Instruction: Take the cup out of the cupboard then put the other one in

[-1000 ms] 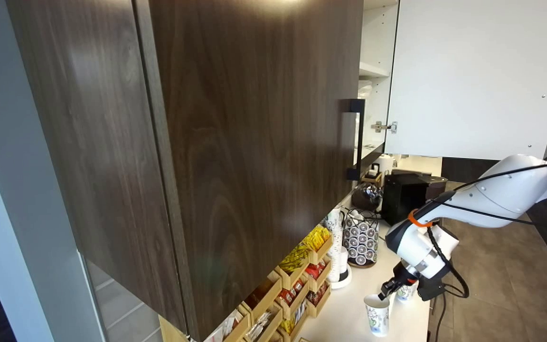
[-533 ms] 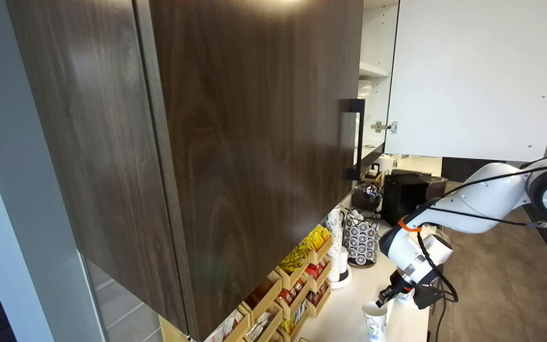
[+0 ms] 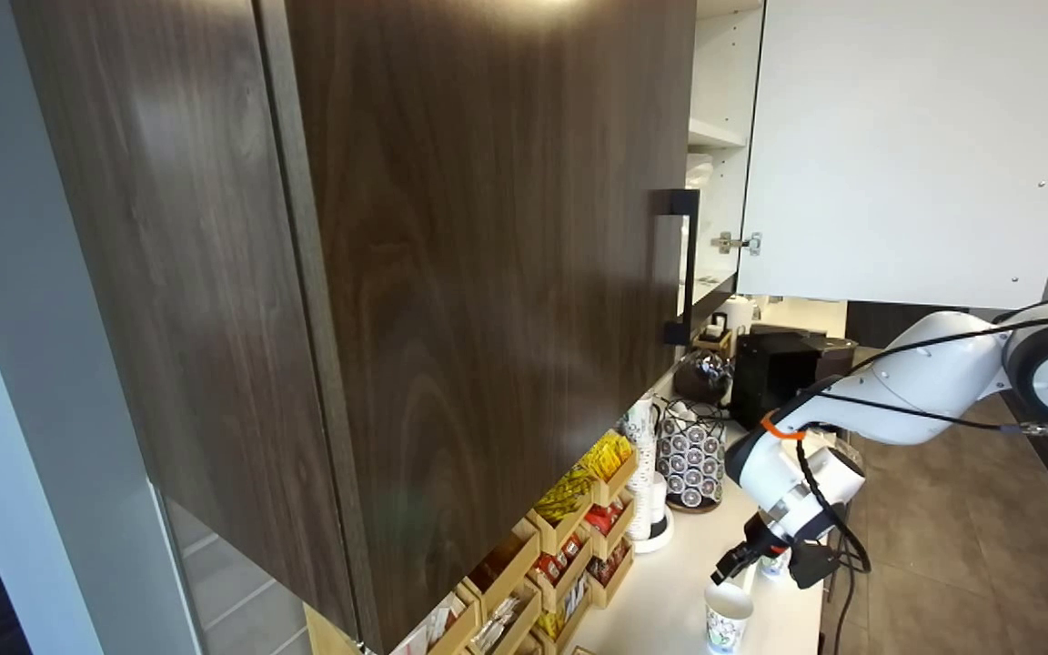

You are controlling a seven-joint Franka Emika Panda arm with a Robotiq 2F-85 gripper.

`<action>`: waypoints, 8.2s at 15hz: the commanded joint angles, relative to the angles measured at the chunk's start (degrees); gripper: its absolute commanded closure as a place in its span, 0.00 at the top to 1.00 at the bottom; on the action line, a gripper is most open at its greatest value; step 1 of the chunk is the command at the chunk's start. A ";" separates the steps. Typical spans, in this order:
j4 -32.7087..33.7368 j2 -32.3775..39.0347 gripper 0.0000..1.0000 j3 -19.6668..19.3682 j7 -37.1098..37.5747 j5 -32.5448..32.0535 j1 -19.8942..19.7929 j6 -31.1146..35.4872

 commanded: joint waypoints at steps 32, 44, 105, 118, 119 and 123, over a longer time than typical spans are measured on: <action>3.24 5.67 1.00 -10.09 22.87 -0.79 -12.59 4.48; 6.15 9.32 0.20 -10.37 32.56 -6.52 -13.92 -0.74; 16.51 -48.17 0.01 -7.34 48.44 -52.98 -9.84 -30.29; 40.34 -31.64 0.01 -0.09 71.71 -75.90 -11.87 -40.44; 41.69 -30.75 0.01 0.17 72.68 -77.23 -12.05 -41.88; 47.70 -27.23 0.01 1.00 75.00 -79.89 -12.64 -47.89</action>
